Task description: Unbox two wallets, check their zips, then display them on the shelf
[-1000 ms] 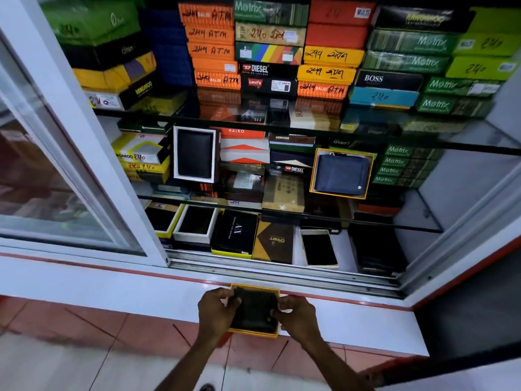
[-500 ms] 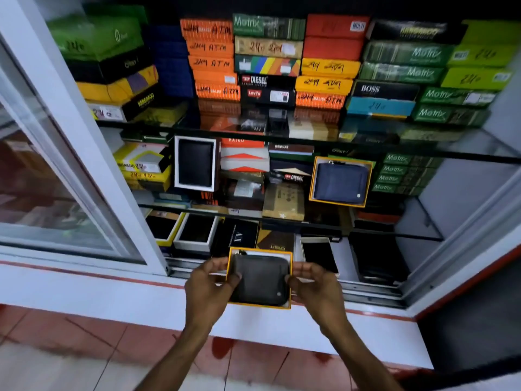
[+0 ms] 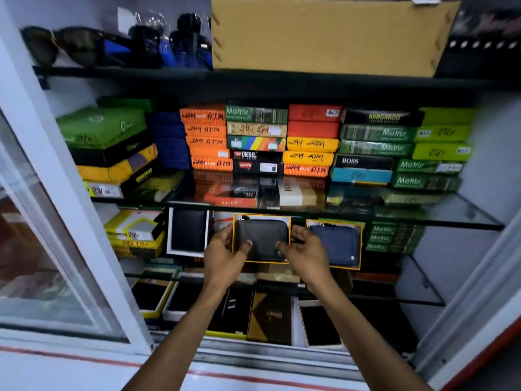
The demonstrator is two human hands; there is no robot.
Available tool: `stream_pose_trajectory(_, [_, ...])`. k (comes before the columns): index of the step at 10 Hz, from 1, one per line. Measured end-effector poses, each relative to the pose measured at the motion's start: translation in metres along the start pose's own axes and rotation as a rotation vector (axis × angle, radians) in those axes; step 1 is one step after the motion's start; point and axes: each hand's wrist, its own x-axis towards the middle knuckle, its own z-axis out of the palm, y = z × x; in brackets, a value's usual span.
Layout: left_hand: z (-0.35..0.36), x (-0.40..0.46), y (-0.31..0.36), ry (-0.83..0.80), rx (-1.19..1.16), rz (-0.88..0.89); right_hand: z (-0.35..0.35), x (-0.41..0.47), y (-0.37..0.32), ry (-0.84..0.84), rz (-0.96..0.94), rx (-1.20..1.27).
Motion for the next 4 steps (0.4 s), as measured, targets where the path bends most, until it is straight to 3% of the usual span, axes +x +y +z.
stream_pose_trajectory(2, [0.01, 0.022, -0.021, -0.115, 0.156, -0.091, 0.016, 0.022, 0.015, -0.039, 0.016, -0.091])
stream_pose_trajectory(3, [0.007, 0.008, -0.022, -0.128, 0.227, -0.013, 0.012, 0.008, 0.014, -0.069, -0.039, -0.121])
stream_pose_trajectory(4, [-0.001, -0.017, -0.017, -0.031, 0.275, 0.24, 0.002, -0.02, 0.01, 0.042, -0.221, -0.212])
